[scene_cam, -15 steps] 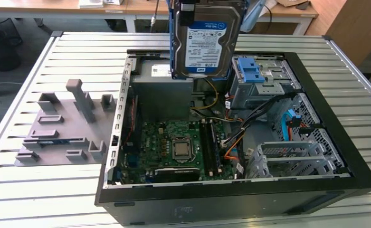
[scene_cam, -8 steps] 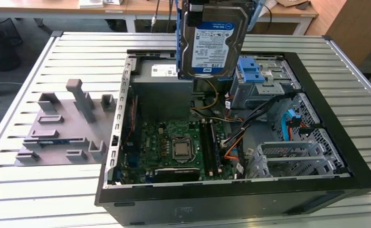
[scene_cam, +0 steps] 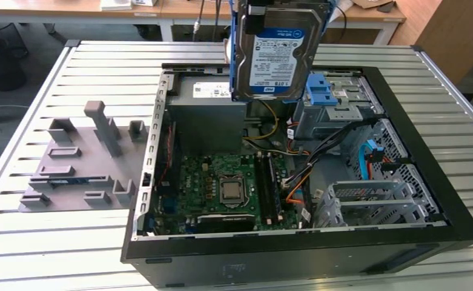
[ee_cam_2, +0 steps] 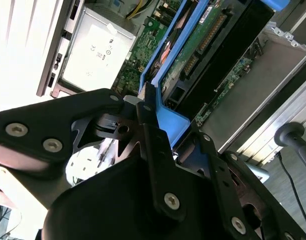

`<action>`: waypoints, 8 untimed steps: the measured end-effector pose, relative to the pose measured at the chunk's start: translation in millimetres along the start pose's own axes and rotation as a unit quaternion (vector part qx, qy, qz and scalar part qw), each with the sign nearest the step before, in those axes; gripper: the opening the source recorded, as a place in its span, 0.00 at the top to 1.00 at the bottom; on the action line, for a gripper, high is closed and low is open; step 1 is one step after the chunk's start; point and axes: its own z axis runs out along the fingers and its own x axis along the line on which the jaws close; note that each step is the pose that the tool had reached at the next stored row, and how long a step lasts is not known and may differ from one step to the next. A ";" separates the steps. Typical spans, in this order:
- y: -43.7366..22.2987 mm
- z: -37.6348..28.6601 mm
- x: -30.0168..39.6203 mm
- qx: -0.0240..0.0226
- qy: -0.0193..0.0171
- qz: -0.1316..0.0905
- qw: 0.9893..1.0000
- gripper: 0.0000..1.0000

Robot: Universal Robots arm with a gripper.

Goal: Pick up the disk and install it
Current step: 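Pick up the disk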

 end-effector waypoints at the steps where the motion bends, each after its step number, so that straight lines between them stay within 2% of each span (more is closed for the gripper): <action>1: -0.4 0.0 0.9 0.000 0.000 0.000 1.000 0.64; 5: -2.0 0.0 6.9 0.000 0.000 0.000 1.000 0.64; 8: -2.3 0.0 7.1 0.000 0.000 0.000 1.000 0.64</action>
